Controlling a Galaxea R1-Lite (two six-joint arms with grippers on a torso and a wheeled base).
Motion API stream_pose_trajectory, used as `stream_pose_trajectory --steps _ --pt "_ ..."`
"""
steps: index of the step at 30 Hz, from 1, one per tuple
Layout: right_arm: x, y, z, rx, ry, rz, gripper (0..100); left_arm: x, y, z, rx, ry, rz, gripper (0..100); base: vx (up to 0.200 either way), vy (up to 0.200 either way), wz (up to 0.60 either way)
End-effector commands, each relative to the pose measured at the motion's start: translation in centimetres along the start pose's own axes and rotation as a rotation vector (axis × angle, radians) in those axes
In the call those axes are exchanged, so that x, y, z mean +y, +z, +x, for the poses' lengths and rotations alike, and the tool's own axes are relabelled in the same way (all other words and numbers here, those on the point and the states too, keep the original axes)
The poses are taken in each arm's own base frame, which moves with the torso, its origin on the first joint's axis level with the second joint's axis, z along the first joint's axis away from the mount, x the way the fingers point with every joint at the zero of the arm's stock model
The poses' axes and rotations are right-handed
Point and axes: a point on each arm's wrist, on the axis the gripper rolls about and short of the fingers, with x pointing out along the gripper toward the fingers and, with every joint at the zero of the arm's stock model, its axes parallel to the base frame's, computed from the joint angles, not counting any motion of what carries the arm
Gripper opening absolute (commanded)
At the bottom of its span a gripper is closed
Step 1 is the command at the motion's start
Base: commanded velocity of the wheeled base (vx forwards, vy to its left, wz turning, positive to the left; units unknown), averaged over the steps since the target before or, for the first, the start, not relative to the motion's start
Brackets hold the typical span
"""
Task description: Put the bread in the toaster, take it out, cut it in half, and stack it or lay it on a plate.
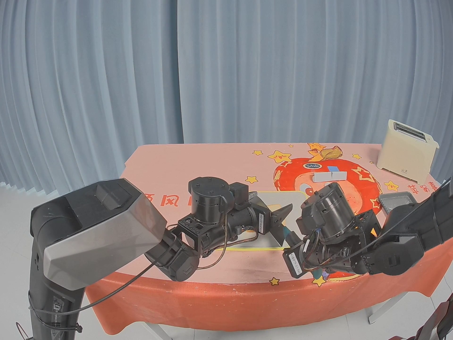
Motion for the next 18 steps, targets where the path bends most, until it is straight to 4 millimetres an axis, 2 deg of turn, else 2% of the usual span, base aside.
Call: stream_pose_trajectory --steps 1,5,11,13,14,17,18 --pt "-1.2 0.2 0.0 0.002 -0.028 0.03 0 0.0 0.5 -0.1 -0.014 0.001 0.002 100 0.0 0.0 0.0" --pt "-1.8 -0.1 -0.3 0.001 -0.041 0.042 0 -0.1 1.4 -0.4 -0.035 0.0 0.005 100 0.0 0.0 0.0" --pt "-1.3 -0.3 -0.1 0.01 -0.032 0.027 0 0.8 3.6 -1.3 -0.086 0.023 0.01 100 0.0 0.0 0.0" --pt "-0.8 -0.3 -0.2 0.008 -0.02 0.012 0 1.5 5.3 -2.1 -0.127 0.042 0.012 100 0.0 0.0 0.0" --pt "0.1 -0.4 -0.3 0.005 -0.001 -0.008 0 2.4 7.3 -3.3 -0.169 0.064 0.017 100 0.0 0.0 0.0" --pt "0.6 -0.6 -0.2 0.011 0.008 -0.024 0 3.1 9.0 -4.4 -0.21 0.087 0.023 100 0.0 0.0 0.0" --pt "0.7 -0.6 -0.2 0.014 0.008 -0.028 0 4.0 9.9 -5.0 -0.232 0.107 0.027 100 0.0 0.0 0.0"
